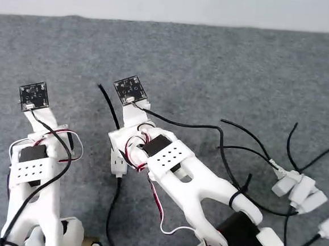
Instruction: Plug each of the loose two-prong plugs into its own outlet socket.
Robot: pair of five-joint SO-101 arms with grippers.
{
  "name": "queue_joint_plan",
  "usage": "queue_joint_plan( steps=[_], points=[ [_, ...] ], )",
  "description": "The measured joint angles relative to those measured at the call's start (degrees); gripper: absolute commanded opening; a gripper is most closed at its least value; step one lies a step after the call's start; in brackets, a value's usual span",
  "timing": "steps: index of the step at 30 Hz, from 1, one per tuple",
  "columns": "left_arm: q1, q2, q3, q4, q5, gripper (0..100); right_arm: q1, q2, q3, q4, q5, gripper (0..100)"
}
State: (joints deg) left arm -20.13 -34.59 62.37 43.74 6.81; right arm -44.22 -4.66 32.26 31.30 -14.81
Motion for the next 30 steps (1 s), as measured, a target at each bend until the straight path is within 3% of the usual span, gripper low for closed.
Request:
queue_joint_plan(
  steps=[30],
  points=[
    [0.0,0.0,0.0,0.0,0.0,1,0.0,3.96,-1.85,-4.13,1.85,0.8]
  ],
)
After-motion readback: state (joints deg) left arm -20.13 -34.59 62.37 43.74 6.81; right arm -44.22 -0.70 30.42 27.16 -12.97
